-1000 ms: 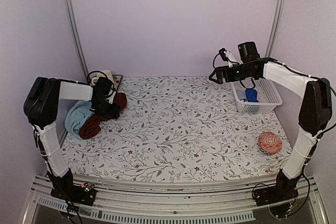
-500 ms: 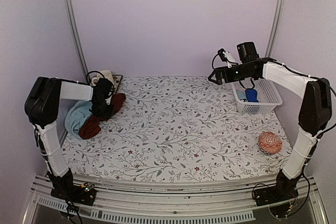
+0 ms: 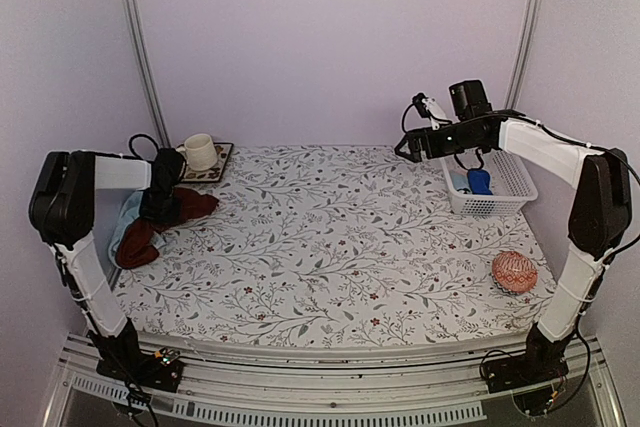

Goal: Roll the towels
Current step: Pick up the towel from the corner of the board.

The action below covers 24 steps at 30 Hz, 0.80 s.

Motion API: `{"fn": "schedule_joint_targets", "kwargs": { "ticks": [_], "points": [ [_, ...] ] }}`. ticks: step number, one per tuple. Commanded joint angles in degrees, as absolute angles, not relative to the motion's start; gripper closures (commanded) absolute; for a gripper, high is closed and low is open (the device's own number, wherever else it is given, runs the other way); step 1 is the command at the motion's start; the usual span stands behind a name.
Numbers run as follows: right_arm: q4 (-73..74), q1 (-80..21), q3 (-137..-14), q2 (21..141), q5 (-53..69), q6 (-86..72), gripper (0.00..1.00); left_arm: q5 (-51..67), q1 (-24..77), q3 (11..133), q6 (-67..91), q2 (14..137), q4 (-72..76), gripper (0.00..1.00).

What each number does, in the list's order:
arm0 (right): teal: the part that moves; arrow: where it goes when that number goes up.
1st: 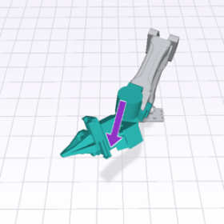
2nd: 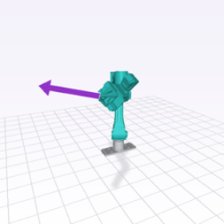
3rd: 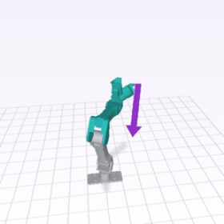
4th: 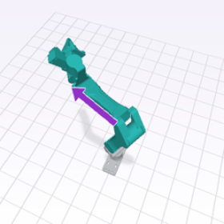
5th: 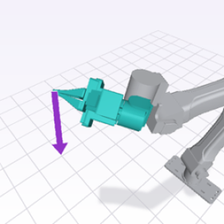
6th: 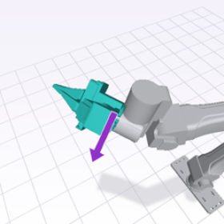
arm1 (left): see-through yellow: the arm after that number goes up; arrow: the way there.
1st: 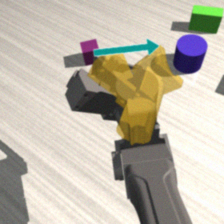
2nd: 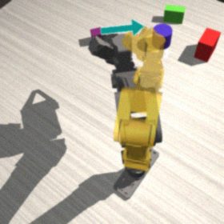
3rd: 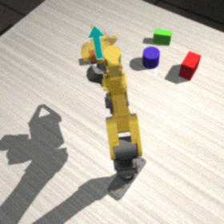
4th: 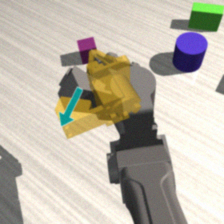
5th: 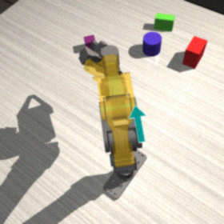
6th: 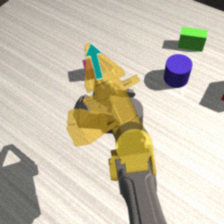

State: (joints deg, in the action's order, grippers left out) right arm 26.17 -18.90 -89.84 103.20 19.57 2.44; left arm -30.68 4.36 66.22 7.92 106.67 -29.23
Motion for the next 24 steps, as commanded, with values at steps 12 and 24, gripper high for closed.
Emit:
{"fn": "schedule_joint_targets", "kwargs": {
  "ticks": [12,24],
  "points": [
    [24.31,-19.73,-87.94,99.86,21.67,4.83,0.01,-15.04,18.93,77.08,1.71,99.62,-23.64,1.00],
    [18.39,-19.78,-81.69,92.70,27.83,8.38,0.01,15.28,26.02,82.90,-2.21,97.44,-16.75,1.00]
  ]
}}
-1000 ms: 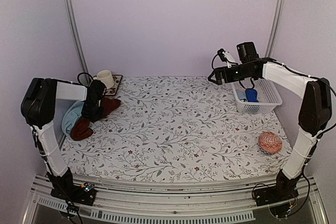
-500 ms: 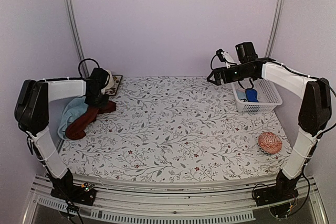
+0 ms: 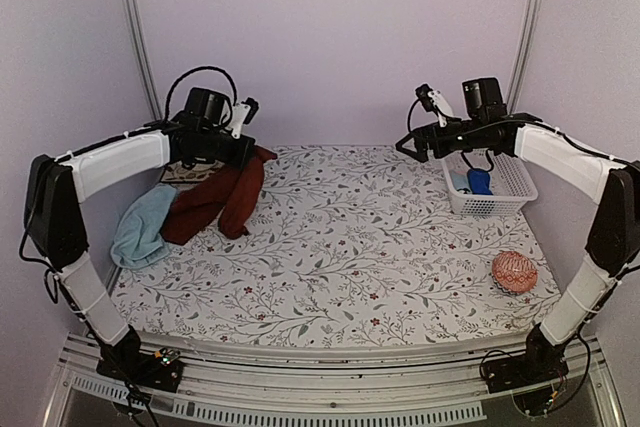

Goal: Roll the towels
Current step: Pick up the towel from the corner of the board, then move the towel to the center of the board.

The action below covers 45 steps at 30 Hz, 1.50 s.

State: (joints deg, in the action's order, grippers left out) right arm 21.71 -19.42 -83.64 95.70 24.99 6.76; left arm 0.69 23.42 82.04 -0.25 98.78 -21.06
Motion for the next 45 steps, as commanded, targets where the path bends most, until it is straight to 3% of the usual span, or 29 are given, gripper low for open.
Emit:
{"fn": "schedule_joint_targets", "kwargs": {
  "ticks": [1,8,17,21,26,32,38,45],
  "points": [
    [17.81,-19.80,-81.13,92.19,28.23,8.43,0.01,17.85,26.62,82.95,-2.46,97.63,-16.33,1.00],
    [14.77,-19.82,-77.84,89.32,31.10,8.45,0.01,29.92,31.41,86.26,-0.61,102.07,-11.44,1.00],
    [10.75,-20.02,-71.86,86.01,38.97,9.46,0.01,32.52,33.75,96.94,8.46,116.07,-9.30,1.00],
    [10.56,-20.19,-70.77,85.61,36.84,9.80,0.01,37.31,33.83,99.05,11.17,121.19,-8.54,0.95],
    [11.34,-20.12,-70.55,85.02,33.58,10.62,0.01,41.32,34.19,100.71,12.72,126.01,-7.54,0.82],
    [12.04,-20.17,-70.25,85.81,32.66,11.05,0.01,44.99,33.51,101.49,13.89,126.36,-6.32,0.06],
    [13.90,-20.31,-70.68,87.43,31.22,13.03,0.01,42.60,29.54,98.19,15.98,122.56,-4.20,0.03],
    [12.83,-24.05,-67.32,88.48,30.27,20.83,0.01,31.25,24.27,89.69,14.43,116.10,-8.69,0.03]
  ]
}}
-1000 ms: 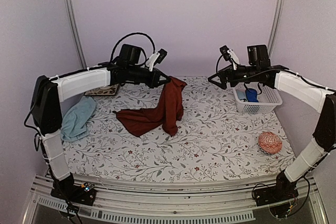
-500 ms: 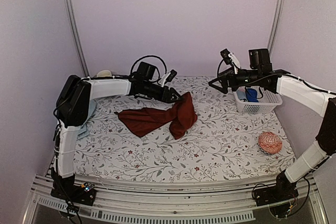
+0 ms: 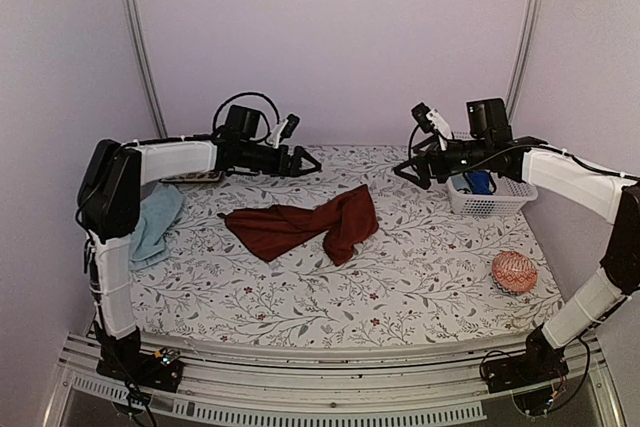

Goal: Roll the towels
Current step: Move the towel to the center of the board, then pick up the towel from the center of the board.

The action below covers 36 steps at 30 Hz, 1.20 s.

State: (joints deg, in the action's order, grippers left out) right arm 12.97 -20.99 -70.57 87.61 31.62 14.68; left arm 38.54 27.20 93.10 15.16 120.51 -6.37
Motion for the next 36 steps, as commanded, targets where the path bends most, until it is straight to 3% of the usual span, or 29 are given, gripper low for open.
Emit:
{"fn": "schedule_joint_targets", "kwargs": {
  "ticks": [1,7,14,24,28,31,36],
  "points": [
    [12.41,-24.86,-66.56,88.69,29.54,22.66,0.01,28.94,23.78,89.09,14.01,115.76,-10.51,0.03],
    [6.18,-29.29,-61.35,89.58,29.02,30.23,0.01,18.64,22.39,83.77,13.69,114.01,-15.62,0.03],
    [2.76,-36.82,-61.26,96.76,26.82,35.28,0.04,15.48,19.40,79.08,18.32,113.54,-17.01,0.03],
    [0.48,-45.62,-64.11,105.75,23.28,39.81,0.18,12.53,16.22,74.93,18.97,111.19,-19.08,0.03],
    [0.55,-47.29,-66.60,109.36,20.80,38.08,0.29,12.81,15.25,73.86,19.15,111.02,-18.39,0.03],
    [0.85,-48.44,-68.53,112.24,17.26,36.67,0.43,13.12,14.70,73.78,19.01,111.04,-18.37,0.03],
    [-1.03,-49.01,-68.12,113.70,14.06,35.35,0.47,13.17,13.68,73.95,18.33,111.21,-18.37,0.03]
  ]
}}
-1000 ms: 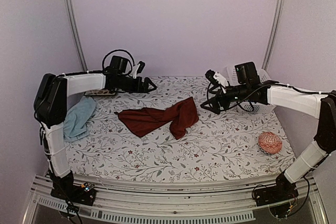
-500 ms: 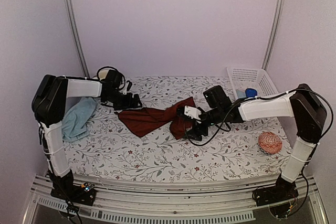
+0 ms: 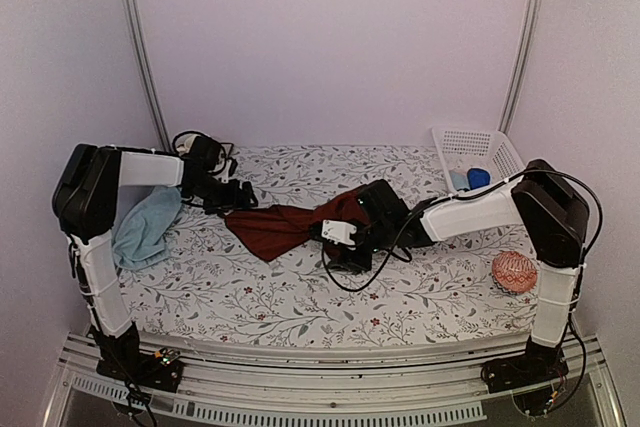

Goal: Roll the towels
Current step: Pick up the towel from the center of the board.

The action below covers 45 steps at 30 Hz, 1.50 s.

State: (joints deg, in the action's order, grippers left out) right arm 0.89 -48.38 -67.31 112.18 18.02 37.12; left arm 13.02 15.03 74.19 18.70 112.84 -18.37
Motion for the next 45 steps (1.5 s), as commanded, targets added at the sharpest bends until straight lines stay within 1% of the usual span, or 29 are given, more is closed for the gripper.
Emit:
{"fn": "schedule_joint_targets", "kwargs": {
  "ticks": [1,5,7,12,17,18,19,20,22,26,31,37,41,45],
  "points": [
    [-1.00,-49.12,-68.05,113.84,13.91,35.14,0.47,13.32,13.42,74.07,18.36,111.34,-18.30,0.03],
    [-0.01,-49.22,-68.60,115.57,11.73,34.68,0.52,14.22,12.16,74.37,18.40,111.92,-17.87,0.03],
    [0.25,-49.25,-68.80,116.63,10.07,34.38,0.56,14.40,11.69,74.52,18.50,112.12,-17.82,0.03],
    [-0.46,-49.23,-68.57,117.16,9.73,32.71,0.59,14.32,11.07,74.23,18.96,112.08,-17.16,0.03],
    [-0.24,-49.31,-68.64,117.85,7.99,31.31,0.75,14.43,10.90,73.42,19.64,112.07,-16.53,0.03],
    [-0.08,-49.33,-68.75,118.05,7.52,31.25,0.79,14.44,10.90,73.28,19.73,112.07,-16.38,0.03],
    [0.34,-49.35,-68.81,118.24,7.01,31.08,0.86,14.50,10.90,73.18,19.85,112.06,-16.23,0.03],
    [0.71,-49.31,-68.82,118.23,6.53,30.91,0.91,14.50,10.88,73.05,19.86,112.14,-16.14,0.03],
    [1.23,-49.33,-68.80,117.67,6.04,30.44,0.94,14.26,10.85,72.80,19.86,112.10,-15.98,0.03],
    [2.79,-49.14,-68.81,114.45,6.72,29.55,0.97,13.94,10.81,72.56,19.07,112.11,-15.82,0.03],
    [10.00,-46.06,-71.75,109.75,10.11,27.54,0.98,12.88,10.79,72.08,17.24,112.11,-15.28,0.03],
    [15.06,-41.15,-72.47,102.83,8.69,25.84,0.98,12.30,10.89,72.38,15.18,112.13,-14.49,0.03],
    [17.20,-38.74,-72.69,99.16,7.99,26.11,0.98,12.84,10.86,73.26,13.84,114.75,-14.16,0.03],
    [18.58,-36.10,-73.78,97.45,6.20,25.27,0.98,13.16,10.85,74.62,12.52,116.10,-14.37,0.07]
  ]
}}
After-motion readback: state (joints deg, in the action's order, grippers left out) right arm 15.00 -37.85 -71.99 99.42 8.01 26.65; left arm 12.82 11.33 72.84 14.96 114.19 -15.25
